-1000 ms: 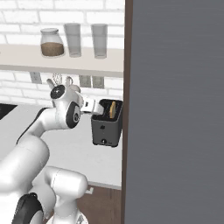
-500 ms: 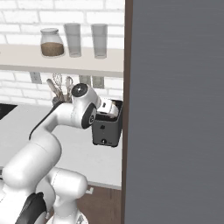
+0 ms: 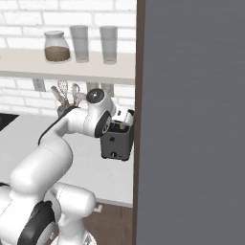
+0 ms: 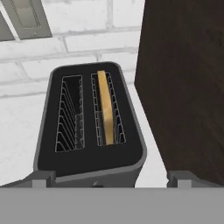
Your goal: Start the toaster. Once the lever pops up, take the bread to the plate on the dining counter.
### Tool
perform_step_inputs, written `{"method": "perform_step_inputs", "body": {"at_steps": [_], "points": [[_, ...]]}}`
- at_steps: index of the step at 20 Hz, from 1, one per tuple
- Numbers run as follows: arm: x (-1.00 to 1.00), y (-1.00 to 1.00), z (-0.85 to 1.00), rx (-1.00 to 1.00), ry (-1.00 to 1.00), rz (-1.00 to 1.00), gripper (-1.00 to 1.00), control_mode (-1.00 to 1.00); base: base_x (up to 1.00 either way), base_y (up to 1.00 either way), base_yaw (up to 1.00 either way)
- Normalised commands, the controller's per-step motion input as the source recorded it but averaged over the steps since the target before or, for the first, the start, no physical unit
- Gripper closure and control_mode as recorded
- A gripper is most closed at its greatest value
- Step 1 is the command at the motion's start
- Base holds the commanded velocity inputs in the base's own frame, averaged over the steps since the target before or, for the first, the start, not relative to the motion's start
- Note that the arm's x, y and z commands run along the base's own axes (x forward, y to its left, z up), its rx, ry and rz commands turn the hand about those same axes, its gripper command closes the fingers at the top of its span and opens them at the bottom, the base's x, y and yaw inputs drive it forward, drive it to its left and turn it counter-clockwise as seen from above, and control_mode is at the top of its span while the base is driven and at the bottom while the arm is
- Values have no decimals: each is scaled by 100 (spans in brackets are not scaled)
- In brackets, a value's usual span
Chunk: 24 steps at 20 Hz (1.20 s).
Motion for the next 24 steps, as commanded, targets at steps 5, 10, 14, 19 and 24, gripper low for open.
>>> {"method": "perform_step_inputs", "body": {"at_steps": [5,10,14,19,24], "points": [[31,0,0,1,-1,0,-100,-100,0,0,0],[27,0,0,0,-3,0,-100,-100,0,0,0],[6,-4,0,0,-3,0,-100,-100,0,0,0],[0,-8,-1,0,-2,0,-100,-100,0,0,0],[6,-2,0,0,-1,0,-100,-100,0,0,0]]}}
